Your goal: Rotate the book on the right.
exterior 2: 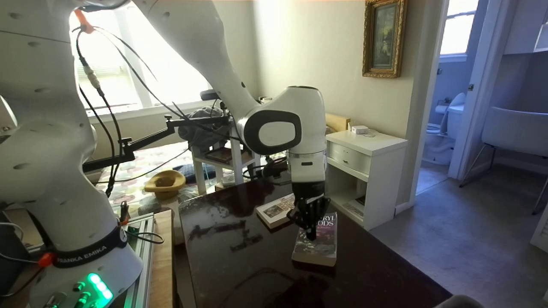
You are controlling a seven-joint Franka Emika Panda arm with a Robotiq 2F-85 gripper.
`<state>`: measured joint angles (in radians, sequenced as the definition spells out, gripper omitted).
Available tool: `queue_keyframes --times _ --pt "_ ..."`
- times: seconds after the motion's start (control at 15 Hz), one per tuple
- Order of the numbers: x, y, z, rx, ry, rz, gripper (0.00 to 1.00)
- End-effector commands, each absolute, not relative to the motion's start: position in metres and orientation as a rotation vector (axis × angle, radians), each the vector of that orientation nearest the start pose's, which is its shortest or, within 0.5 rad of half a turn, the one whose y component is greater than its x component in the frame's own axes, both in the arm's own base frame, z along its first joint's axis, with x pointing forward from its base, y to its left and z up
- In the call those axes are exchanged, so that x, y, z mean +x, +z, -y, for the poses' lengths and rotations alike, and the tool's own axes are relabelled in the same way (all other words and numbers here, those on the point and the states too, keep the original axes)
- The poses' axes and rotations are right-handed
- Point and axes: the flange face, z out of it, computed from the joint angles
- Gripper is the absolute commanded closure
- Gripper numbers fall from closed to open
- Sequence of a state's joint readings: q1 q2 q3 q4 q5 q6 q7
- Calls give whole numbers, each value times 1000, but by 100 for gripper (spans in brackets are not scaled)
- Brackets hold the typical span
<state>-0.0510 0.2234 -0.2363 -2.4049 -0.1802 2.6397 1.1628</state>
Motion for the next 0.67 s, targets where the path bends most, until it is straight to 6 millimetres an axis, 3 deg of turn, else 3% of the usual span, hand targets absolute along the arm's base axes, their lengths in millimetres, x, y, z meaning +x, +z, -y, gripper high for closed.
queue_keyframes --times 0.0,0.6 --pt "482 228 139 -2777 -162 -1682 100" --pt "502 203 110 -3014 -185 -919 100"
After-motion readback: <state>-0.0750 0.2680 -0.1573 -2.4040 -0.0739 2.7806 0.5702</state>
